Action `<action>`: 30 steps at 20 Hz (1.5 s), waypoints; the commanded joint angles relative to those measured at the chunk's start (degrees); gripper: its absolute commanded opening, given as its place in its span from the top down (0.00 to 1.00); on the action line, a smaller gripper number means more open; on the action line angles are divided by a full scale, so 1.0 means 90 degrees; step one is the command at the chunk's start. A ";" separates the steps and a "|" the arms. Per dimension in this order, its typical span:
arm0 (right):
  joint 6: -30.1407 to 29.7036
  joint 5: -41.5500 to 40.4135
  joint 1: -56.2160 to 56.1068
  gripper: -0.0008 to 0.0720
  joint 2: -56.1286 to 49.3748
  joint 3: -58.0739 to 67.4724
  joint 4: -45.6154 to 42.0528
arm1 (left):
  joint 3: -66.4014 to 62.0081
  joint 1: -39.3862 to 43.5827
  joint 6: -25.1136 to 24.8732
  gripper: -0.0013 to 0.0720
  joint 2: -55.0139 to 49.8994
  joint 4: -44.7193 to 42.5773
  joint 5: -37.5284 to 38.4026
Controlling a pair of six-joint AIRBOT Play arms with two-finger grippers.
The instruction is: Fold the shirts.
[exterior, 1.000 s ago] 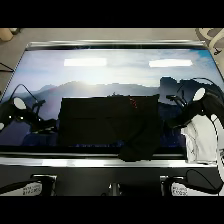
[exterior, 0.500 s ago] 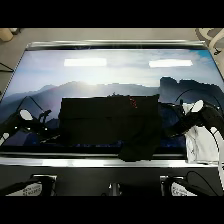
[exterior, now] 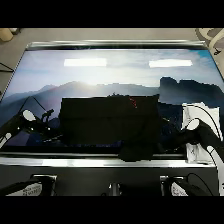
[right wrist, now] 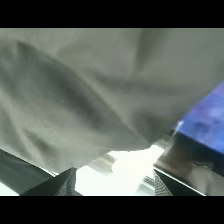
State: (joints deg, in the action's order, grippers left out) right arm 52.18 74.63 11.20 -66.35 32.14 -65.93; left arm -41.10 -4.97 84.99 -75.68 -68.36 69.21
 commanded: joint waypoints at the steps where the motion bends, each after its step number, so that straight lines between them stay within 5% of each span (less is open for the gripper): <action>1: -0.0114 -0.0449 -0.0005 0.31 0.0136 -0.0515 0.0571 | 0.0000 0.0007 0.0005 0.95 0.0041 0.0005 0.0039; 3: -0.0112 -0.0673 -0.0005 0.33 0.0136 -0.0658 0.0721 | 0.0000 0.0007 0.0005 0.95 0.0068 0.0005 0.0039; 5: -0.0100 -0.0767 -0.0005 0.51 0.0136 -0.0704 0.0865 | 0.0000 0.0005 0.0005 0.95 0.0070 0.0005 0.0034; 6: -0.0092 -0.0741 -0.0005 0.60 0.0136 -0.0724 0.0954 | 0.0000 0.0005 0.0005 0.95 0.0070 0.0005 0.0024; 8: -0.0090 -0.0573 -0.0005 0.96 0.0138 -0.0721 0.1037 | 0.0000 0.0005 0.0002 0.95 0.0070 0.0002 0.0017; 17: -0.0316 -0.0124 -0.0005 0.97 0.0520 0.1987 0.1100 | -0.1775 0.0005 -0.0272 0.96 0.0731 0.0265 0.0090; 25: -0.0406 -0.1681 -0.0005 0.97 -0.2169 0.4711 0.2387 | -0.3954 -0.0087 0.0381 0.96 -0.0991 0.0418 -0.0248; 30: -0.0080 -0.1977 -0.0165 0.96 -0.3400 0.5455 0.2368 | -0.4520 -0.0078 0.0423 0.95 -0.2171 0.0457 -0.0318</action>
State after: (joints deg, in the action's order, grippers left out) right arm 50.11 59.27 10.66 -90.83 77.58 -45.19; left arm -79.00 -5.63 88.12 -89.69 -64.45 66.74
